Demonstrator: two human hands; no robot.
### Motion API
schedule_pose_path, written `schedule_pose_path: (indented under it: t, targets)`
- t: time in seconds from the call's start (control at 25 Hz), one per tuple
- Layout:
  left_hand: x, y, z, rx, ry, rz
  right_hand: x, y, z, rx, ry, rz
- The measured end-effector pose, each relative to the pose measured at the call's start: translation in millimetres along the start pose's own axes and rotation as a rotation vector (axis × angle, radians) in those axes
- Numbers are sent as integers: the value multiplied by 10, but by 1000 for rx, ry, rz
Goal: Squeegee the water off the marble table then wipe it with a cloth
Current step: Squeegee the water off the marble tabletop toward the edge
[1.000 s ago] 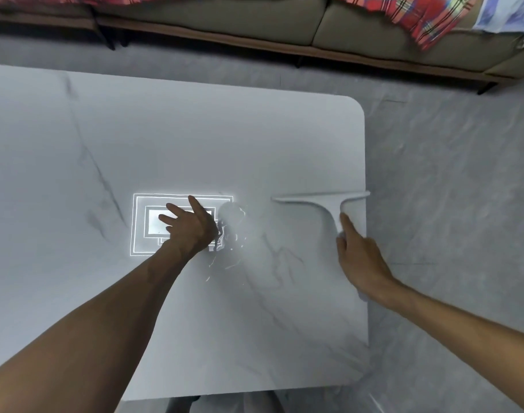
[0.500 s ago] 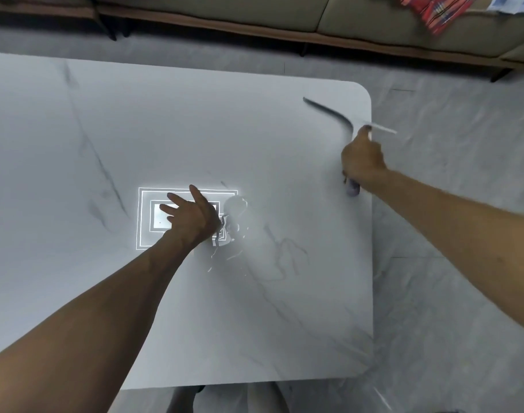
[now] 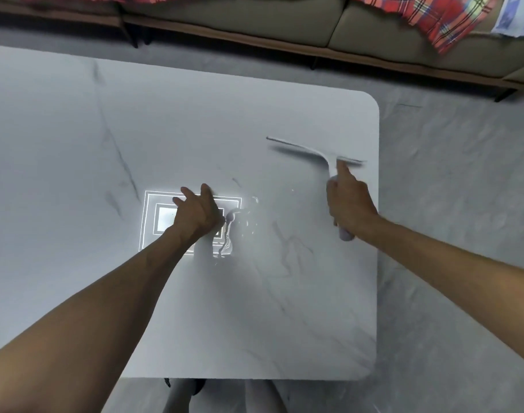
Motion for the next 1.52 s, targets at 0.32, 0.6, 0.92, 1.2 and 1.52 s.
schedule_pose_path:
  t: [0.32,0.6,0.92,1.2,1.52]
  targets:
    - [216,-588,852,-7,43,-70,926,-582,-39,-408,-31,299]
    - [463,-808,1060,7,19,101,709,688,658,-505,-124,492]
    - [636,-1318,1581,-45,40,485,399,228,612,-442,-97,479]
    - [850,-1953,1837,-135,79,457,1413,-534,453,-285,29,270]
    - [1218,-2094,2039,-124,-19,469,1649,645,1492,-646,-148,626]
Point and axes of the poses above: each hand's wrist, its own z-axis away from the middle knuckle, its own x-axis out of the palm, y = z × x, the point moved 8 cm from there along -z, towards the middle knuckle, and after that the axes turned 2 degrees about -x, right-handed, at the moved point
